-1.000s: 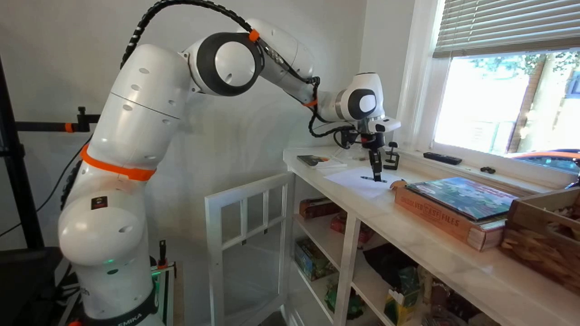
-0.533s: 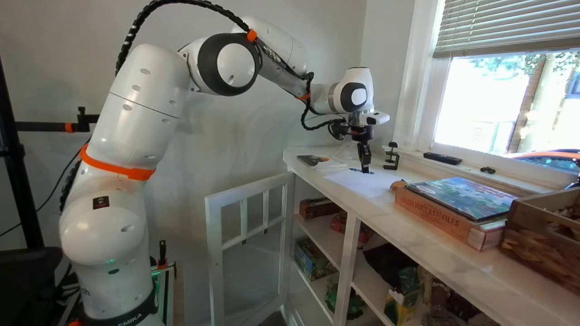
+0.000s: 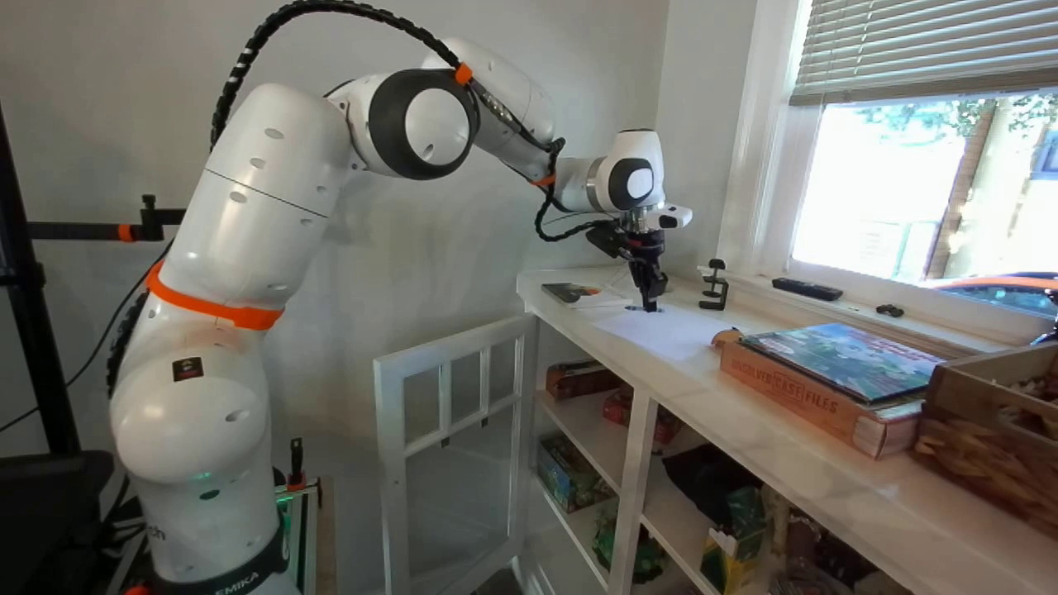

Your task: Move the crayons to the left side of the paper

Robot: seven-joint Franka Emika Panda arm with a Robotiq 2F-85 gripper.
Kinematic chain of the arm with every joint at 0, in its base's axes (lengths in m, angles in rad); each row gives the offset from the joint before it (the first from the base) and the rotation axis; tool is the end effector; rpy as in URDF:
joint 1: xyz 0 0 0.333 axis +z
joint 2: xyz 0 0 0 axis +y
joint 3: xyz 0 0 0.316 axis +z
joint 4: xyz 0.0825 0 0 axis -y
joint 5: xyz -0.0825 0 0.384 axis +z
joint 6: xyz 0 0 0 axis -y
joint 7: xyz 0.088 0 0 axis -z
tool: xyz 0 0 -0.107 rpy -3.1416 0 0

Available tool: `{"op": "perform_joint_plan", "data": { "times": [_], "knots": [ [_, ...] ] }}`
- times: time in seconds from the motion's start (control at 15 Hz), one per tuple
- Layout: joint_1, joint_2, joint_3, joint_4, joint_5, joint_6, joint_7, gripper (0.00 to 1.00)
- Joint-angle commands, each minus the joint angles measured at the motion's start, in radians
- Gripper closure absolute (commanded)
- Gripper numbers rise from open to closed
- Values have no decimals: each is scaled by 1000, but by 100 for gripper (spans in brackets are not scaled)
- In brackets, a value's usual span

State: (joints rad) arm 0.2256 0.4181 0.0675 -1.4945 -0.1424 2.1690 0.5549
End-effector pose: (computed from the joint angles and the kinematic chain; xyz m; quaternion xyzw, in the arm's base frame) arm 0.6790 0.1913 0.4569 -0.9852 0.1019 -0.1375 0.0069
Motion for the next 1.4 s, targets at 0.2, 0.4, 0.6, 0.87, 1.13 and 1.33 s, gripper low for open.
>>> {"op": "perform_joint_plan", "data": {
  "times": [0.2,0.4,0.6,0.87,1.13,1.33],
  "knots": [
    [27,22,-7,-30,-19,160,-134,97],
    [26,35,-5,-32,-5,181,-172,97],
    [20,43,1,-36,10,192,-213,97],
    [20,50,1,-34,10,184,-242,64],
    [17,51,0,-29,11,184,-257,35],
    [14,48,-7,-21,12,177,-245,13]
  ]
}}
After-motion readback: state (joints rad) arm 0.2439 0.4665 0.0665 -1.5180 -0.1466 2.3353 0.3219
